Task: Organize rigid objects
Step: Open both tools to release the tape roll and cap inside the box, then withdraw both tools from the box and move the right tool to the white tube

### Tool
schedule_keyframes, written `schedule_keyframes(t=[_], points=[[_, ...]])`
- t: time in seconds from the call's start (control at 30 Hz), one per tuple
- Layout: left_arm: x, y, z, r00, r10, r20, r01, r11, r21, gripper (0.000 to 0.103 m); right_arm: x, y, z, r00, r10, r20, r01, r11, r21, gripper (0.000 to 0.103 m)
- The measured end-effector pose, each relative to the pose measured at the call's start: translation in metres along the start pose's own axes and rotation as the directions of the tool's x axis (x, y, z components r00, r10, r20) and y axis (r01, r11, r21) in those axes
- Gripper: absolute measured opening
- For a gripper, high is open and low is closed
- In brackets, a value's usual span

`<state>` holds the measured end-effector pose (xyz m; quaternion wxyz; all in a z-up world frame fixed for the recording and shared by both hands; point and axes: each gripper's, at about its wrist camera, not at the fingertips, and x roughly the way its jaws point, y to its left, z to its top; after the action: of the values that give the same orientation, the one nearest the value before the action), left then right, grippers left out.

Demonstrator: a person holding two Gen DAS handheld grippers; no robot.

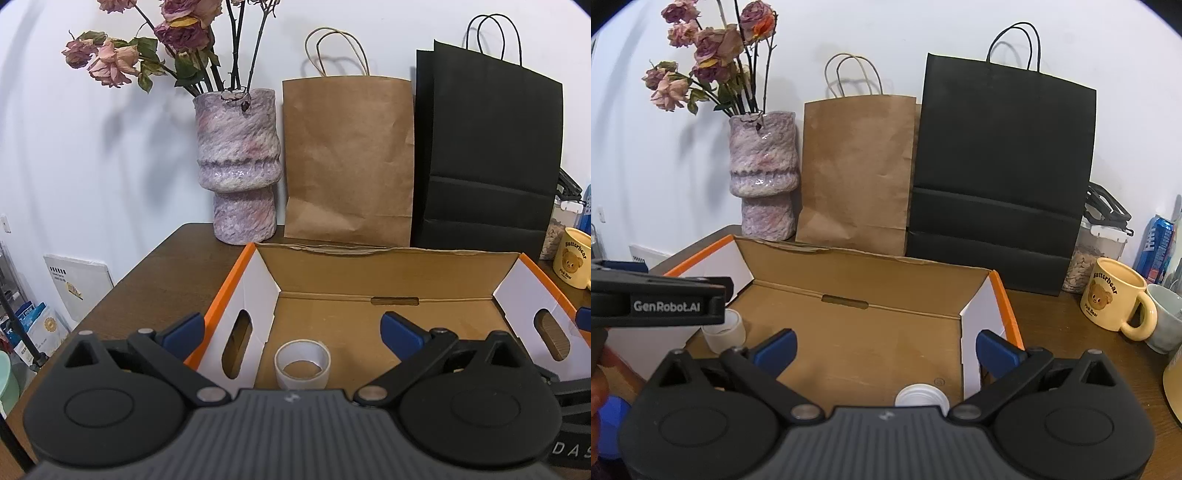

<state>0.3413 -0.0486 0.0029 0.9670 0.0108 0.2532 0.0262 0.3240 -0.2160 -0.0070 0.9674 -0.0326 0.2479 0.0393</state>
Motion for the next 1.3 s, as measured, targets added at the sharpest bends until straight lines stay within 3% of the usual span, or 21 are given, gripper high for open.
schedule_keyframes(t=[0.57,1.3], points=[[-0.015,0.003,0.001,1.000,0.001,0.015,0.000,1.000,-0.014,0.103,-0.019,0.004,0.000,0.999,0.030,0.030,-0.030,1.000,-0.001,0.103],[-0.074,0.008,-0.008,0.998,0.009,0.069,-0.007,1.000,-0.030,0.103,-0.091,-0.001,-0.012,0.990,0.067,0.122,-0.068,0.998,-0.002,0.103]])
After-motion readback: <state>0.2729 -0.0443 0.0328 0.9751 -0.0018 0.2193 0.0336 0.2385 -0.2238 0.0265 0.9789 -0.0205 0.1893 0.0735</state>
